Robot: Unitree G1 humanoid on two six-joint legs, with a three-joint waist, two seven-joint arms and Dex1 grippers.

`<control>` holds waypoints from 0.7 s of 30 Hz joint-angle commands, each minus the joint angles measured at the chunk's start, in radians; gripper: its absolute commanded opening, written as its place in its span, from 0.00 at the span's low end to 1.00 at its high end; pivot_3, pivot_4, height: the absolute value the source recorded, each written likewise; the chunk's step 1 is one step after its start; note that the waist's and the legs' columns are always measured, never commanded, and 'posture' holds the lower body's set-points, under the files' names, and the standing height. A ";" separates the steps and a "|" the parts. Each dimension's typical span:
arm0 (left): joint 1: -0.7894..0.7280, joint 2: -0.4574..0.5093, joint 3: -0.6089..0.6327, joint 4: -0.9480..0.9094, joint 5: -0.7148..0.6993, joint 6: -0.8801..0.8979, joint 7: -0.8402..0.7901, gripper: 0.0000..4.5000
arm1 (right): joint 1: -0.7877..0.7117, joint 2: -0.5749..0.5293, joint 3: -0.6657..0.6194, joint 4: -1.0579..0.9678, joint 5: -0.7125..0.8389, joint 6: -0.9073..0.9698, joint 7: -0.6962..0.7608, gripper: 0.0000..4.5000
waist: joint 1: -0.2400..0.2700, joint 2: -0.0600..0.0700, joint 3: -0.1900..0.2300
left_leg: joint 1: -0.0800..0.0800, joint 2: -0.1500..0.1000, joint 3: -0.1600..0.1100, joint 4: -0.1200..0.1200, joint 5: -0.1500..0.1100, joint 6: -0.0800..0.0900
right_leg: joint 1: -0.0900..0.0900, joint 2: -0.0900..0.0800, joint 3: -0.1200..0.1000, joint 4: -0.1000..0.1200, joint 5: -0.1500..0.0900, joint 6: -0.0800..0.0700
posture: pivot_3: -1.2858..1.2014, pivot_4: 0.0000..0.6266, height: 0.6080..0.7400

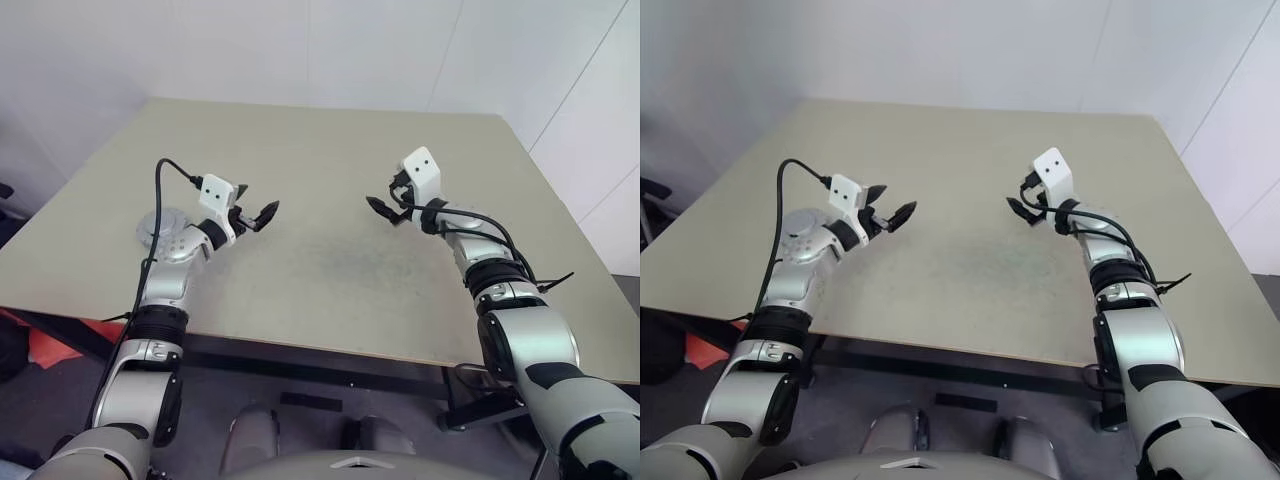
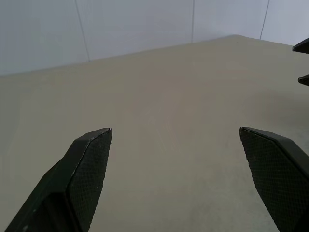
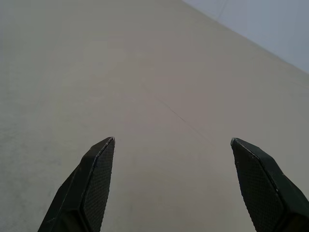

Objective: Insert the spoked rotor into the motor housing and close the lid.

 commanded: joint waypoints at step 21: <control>-0.031 0.001 0.014 -0.001 0.000 -0.031 -0.007 0.99 | -0.033 -0.002 -0.007 -0.005 -0.003 -0.022 -0.008 0.97 | 0.000 0.000 0.000 | 0.000 0.000 0.000 0.000 0.000 0.000 | 0.000 0.000 0.000 0.000 0.000 0.000 | 0.52 0.00 1.00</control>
